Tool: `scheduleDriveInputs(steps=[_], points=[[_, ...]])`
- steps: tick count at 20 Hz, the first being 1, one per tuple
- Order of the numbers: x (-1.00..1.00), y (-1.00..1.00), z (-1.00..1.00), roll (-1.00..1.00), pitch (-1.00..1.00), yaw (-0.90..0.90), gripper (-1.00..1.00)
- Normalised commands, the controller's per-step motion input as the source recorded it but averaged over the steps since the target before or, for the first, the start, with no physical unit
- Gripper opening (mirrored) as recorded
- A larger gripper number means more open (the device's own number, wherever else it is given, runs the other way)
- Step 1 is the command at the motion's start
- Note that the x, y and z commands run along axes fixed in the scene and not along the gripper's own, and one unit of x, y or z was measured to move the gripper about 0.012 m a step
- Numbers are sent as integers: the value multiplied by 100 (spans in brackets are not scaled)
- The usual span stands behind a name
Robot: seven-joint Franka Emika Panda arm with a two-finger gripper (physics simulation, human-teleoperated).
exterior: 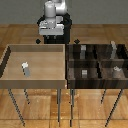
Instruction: Place the milk carton into the appropriate compartment.
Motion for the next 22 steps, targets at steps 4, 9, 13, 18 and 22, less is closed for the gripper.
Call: scheduleDriveInputs(steps=[4, 9, 13, 18, 22], points=[[0, 0, 0, 0, 0, 0, 100], [0, -40, 0, 0, 0, 0, 100], [0, -100, 0, 0, 0, 0, 100], [0, -100, 0, 0, 0, 0, 100], [0, -100, 0, 0, 0, 0, 100]])
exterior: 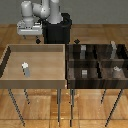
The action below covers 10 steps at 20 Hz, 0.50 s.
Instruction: Place the milk carton into the appropriate compartment.
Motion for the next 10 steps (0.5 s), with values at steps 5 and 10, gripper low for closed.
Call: scheduleDriveInputs(steps=[5, 10], points=[[0, -40, -45, 0, 0, 0, 100], [0, 0, -80, 0, 0, 0, 100]])
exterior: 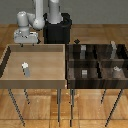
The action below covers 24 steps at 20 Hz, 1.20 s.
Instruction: Place the milk carton into the appropriate compartment.
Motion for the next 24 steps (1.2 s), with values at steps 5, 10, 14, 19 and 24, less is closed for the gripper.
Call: scheduleDriveInputs(steps=[5, 10, 14, 19, 24], points=[[60, 0, 0, 0, 0, 0, 100], [100, 0, 0, 0, 0, 0, 100], [25, -56, 12, 0, 0, 0, 100], [0, 0, 80, 0, 0, 0, 100], [30, 0, 60, 0, 0, 0, 100]])
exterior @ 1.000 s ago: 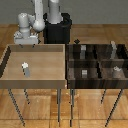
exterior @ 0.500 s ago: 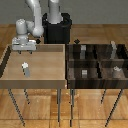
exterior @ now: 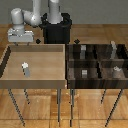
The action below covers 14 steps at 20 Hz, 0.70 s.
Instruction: Place the milk carton into the appropriate compartment.
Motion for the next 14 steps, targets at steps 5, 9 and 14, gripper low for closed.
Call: scheduleDriveInputs(steps=[5, 9, 14], points=[[100, 0, 0, 0, 0, 0, 100], [100, 0, 0, 0, 0, 0, 100], [40, 20, 0, 0, 0, 3, 100]])
